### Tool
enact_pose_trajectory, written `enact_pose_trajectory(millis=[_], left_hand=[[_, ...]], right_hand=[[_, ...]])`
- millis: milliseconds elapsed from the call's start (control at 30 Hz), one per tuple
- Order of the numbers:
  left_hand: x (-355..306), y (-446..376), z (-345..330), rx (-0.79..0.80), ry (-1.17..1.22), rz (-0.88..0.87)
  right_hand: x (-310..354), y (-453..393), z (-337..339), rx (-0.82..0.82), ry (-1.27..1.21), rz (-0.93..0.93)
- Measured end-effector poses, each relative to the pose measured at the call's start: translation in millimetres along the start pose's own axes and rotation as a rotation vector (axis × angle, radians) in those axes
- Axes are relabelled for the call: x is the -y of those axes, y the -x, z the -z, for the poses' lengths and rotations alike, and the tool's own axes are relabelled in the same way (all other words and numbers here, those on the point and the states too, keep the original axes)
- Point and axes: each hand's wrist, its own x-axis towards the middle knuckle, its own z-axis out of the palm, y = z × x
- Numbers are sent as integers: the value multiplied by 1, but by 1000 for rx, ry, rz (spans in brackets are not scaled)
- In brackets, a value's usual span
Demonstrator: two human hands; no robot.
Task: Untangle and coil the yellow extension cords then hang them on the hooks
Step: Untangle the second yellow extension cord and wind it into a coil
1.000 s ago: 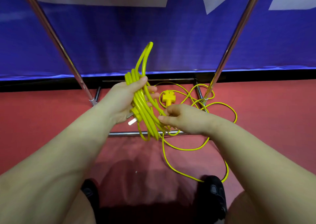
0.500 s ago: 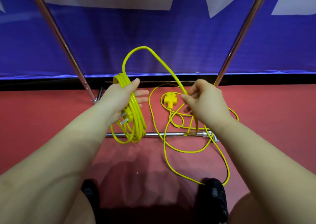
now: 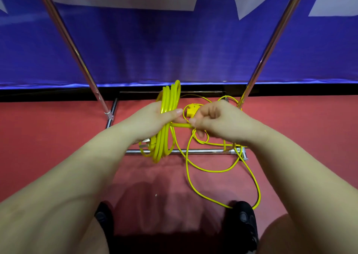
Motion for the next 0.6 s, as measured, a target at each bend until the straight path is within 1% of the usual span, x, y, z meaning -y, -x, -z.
enact_pose_trajectory(millis=[67,167,233,267,300,333,400,433,467,567,600], left_hand=[[-3,2,-4,66,66,10],[-8,5,-10,179,243,72],[-11,7,-13,222,296,71],[-12,7,-14,230,314,63],[-13,7,-15,226,342,59],[-14,7,-14,211,386,60],[-15,4,-11,169,491,69],[-15,2,-8,152,534,77],[-16,2,-6,140,564,85],[-17,2,-3,115,568,96],[-19,4,-4,117,552,104]], right_hand=[[-4,-3,6,-152,-49,52],[-9,-7,10,-297,-43,96],[-16,-11,11,-396,-19,70],[-21,-13,11,-424,25,23],[-25,-15,12,-413,95,-49],[-31,-17,12,-365,157,-140],[-40,-19,14,-262,183,-263],[-42,-19,14,-259,162,-262],[-43,-20,16,-303,115,-223],[-39,-19,22,-581,-149,-53],[-37,-18,25,-640,-211,-9]])
